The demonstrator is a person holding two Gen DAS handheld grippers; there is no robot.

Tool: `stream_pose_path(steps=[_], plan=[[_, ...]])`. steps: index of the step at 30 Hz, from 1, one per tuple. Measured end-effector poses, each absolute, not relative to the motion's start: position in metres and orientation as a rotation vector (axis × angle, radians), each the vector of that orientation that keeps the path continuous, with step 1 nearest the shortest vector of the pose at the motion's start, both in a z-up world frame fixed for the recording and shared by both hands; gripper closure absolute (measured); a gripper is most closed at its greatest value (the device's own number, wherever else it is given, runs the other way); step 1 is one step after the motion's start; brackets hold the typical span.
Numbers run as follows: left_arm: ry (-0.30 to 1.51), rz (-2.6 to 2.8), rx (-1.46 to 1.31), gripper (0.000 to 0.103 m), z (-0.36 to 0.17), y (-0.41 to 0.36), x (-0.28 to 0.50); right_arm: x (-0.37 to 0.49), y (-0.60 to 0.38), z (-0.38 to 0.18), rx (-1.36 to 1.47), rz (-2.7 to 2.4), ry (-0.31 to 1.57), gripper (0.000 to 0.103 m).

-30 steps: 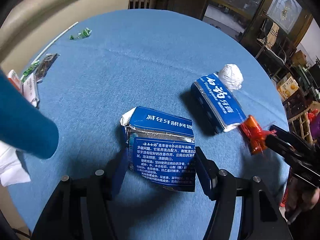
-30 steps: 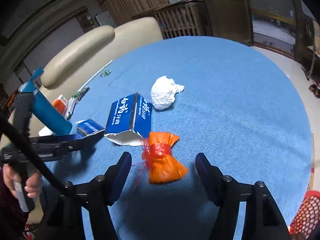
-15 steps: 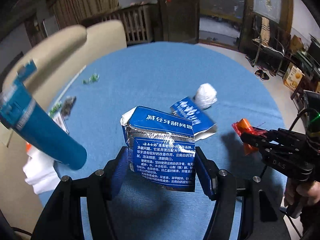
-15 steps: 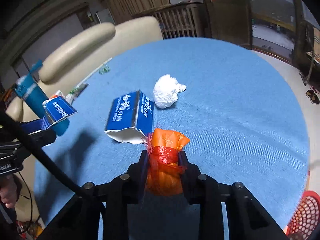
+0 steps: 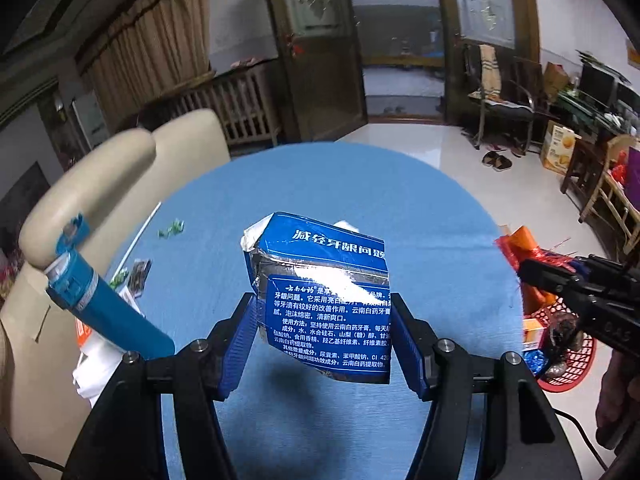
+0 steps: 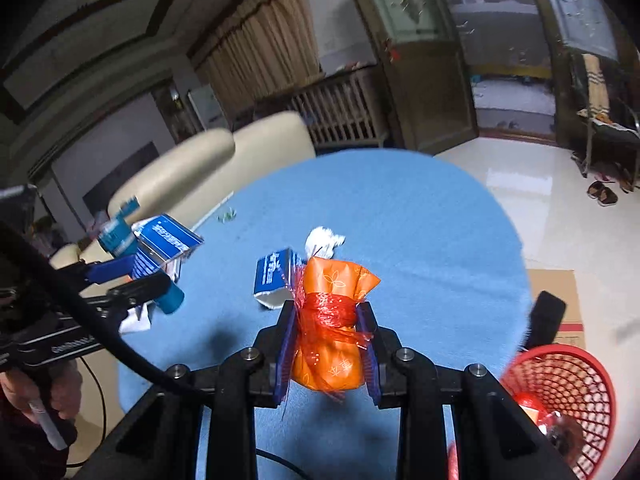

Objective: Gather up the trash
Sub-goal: 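Carry the orange bag in the right tool while the left tool carries the blue box to the basket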

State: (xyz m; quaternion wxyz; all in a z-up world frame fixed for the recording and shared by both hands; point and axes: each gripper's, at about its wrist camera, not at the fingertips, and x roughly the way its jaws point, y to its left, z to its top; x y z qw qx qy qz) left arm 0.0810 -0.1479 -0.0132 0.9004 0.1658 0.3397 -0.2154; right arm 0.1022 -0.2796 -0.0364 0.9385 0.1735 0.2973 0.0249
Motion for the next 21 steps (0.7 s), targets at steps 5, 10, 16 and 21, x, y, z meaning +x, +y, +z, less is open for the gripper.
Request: stream_pose_path(steps=[5, 10, 16, 21], plan=[[0.653, -0.475, 0.364, 0.037, 0.003, -0.161, 0.059, 0.066, -0.292, -0.016, 0.353, 0.005, 0.554, 0.071], [0.606, -0.492, 0.379, 0.037, 0.017, -0.172, 0.04, 0.034, -0.3, 0.0, 0.345, -0.03, 0.513, 0.071], [0.545, -0.498, 0.395, 0.037, 0.035, -0.18, 0.021, 0.01, -0.306, 0.013, 0.354, -0.053, 0.464, 0.071], [0.504, -0.503, 0.404, 0.037, 0.044, -0.185, 0.011, -0.009, -0.314, 0.024, 0.365, -0.067, 0.426, 0.071]])
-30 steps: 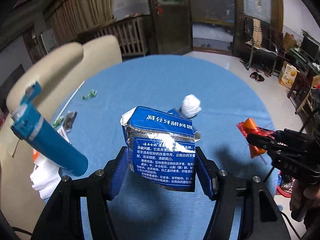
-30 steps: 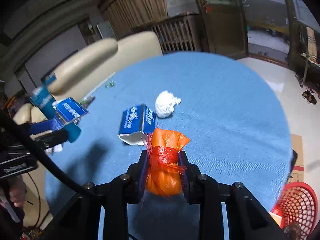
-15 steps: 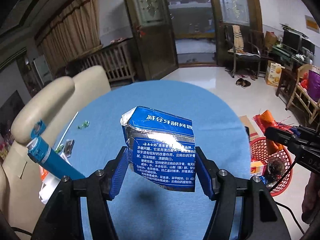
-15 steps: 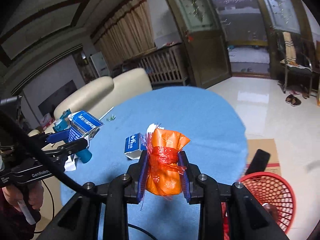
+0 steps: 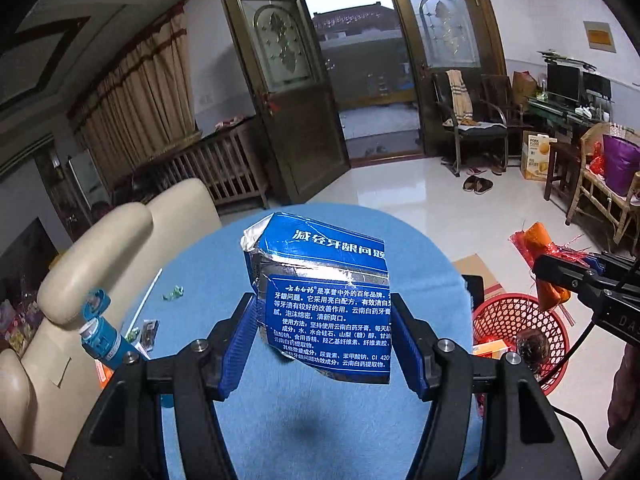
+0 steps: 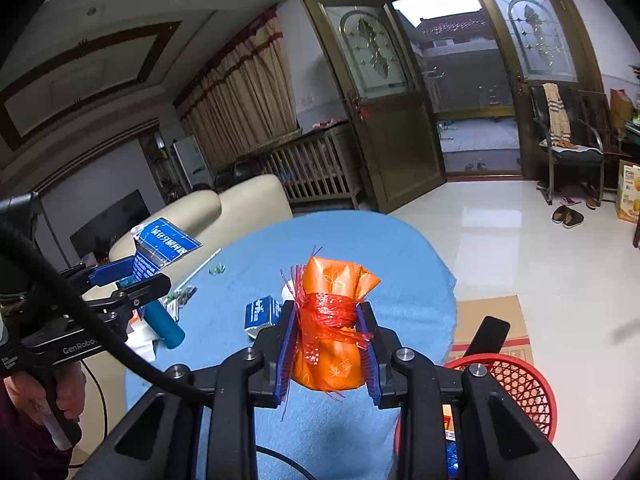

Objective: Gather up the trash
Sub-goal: 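Carry the orange bag in the right tool while the left tool carries the blue box to the basket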

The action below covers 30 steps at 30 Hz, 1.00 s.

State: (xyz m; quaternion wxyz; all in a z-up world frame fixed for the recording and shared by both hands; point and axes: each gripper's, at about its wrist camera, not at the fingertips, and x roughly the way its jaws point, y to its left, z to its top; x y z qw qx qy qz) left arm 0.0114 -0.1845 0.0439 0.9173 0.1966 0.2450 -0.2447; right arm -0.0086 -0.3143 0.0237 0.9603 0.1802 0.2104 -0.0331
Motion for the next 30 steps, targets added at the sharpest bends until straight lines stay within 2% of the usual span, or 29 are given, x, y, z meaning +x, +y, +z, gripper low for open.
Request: stream_pose_path(steps=[30], plan=[[0.442, -0.568, 0.466, 0.037, 0.057, -0.232, -0.023, -0.063, -0.345, 0.041, 0.438, -0.125, 0.334, 0.071]])
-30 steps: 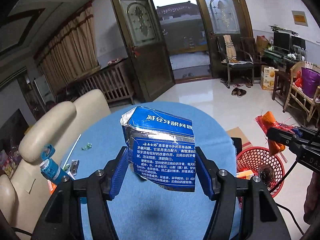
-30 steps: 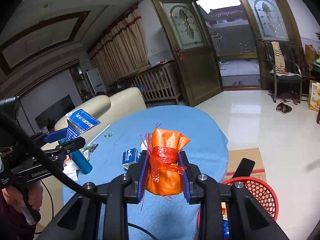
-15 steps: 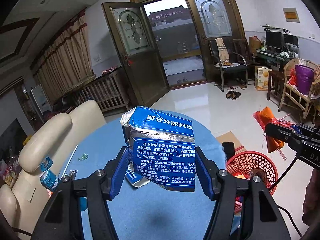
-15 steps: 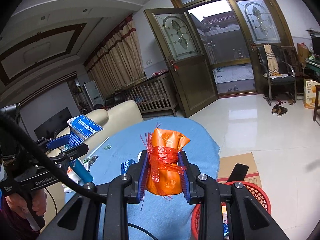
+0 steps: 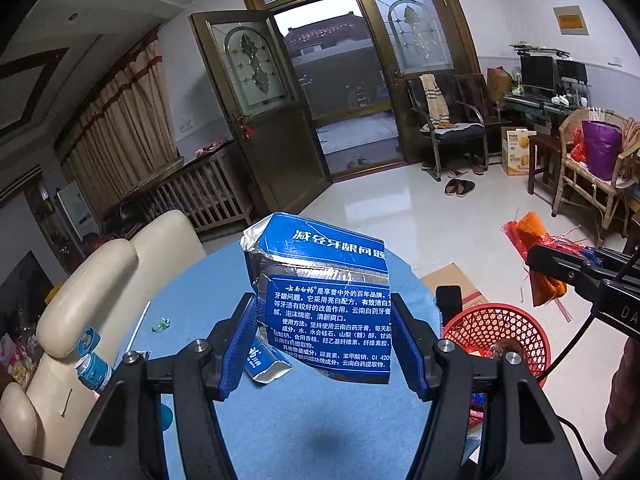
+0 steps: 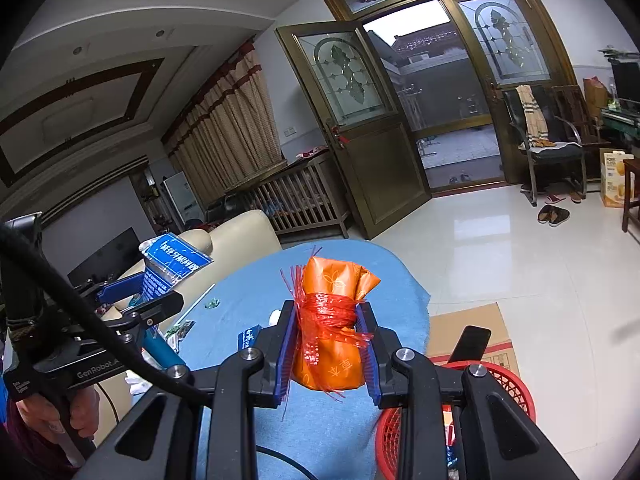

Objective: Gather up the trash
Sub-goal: 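Carry the orange bag in the right tool while the left tool carries the blue box to the basket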

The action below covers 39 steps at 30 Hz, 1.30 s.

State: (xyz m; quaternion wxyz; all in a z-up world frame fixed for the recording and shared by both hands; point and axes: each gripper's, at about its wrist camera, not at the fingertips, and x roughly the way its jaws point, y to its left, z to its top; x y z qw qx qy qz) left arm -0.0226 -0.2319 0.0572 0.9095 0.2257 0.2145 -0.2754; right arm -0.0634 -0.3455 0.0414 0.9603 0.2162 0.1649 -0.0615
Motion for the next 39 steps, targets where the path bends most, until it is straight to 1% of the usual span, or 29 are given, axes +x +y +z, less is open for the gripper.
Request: stream_pose_path(steps=[39], plan=[[0.496, -0.644, 0.537, 0.037, 0.042, -0.273, -0.02, -0.082, -0.359, 0.047, 0.55, -0.193, 0.358, 0.071]])
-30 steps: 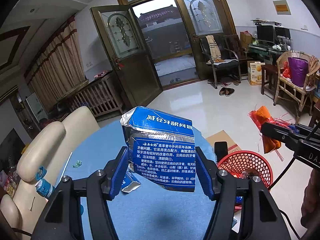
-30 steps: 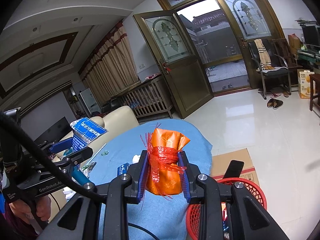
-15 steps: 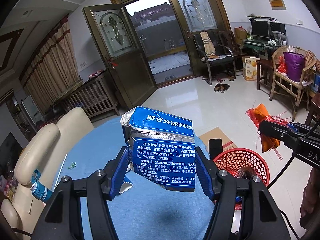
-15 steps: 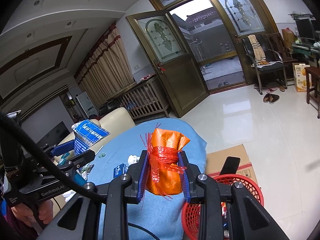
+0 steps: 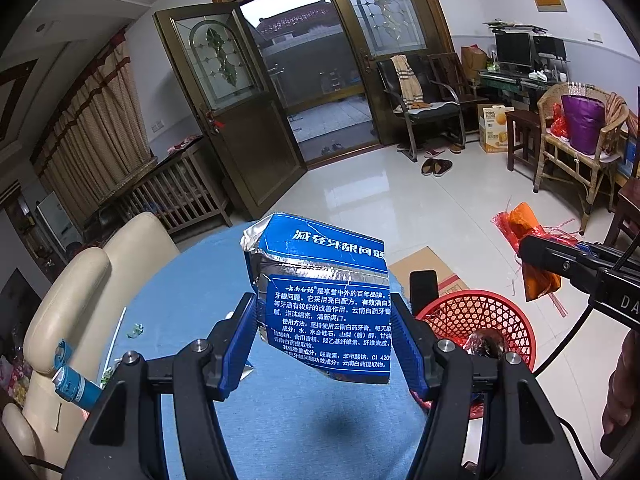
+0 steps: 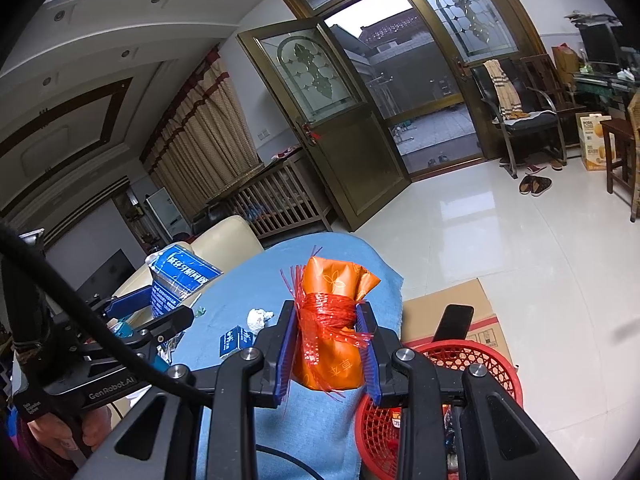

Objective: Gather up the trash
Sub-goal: 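Carry the orange bag in the right tool while the left tool carries the blue box to the basket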

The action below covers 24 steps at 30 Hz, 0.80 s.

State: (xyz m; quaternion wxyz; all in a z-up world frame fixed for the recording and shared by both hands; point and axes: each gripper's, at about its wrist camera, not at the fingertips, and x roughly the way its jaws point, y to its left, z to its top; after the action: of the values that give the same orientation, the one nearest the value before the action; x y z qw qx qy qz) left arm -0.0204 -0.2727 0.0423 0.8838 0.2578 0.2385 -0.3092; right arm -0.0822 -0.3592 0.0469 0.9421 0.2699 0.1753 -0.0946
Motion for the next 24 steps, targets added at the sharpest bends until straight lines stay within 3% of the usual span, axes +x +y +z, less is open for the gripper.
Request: stream_pose_path(steps=[24], plan=[[0.536, -0.689, 0.587, 0.037, 0.027, -0.287, 0.0, -0.08, -0.376, 0.036, 0.61, -0.232, 0.388, 0.071]])
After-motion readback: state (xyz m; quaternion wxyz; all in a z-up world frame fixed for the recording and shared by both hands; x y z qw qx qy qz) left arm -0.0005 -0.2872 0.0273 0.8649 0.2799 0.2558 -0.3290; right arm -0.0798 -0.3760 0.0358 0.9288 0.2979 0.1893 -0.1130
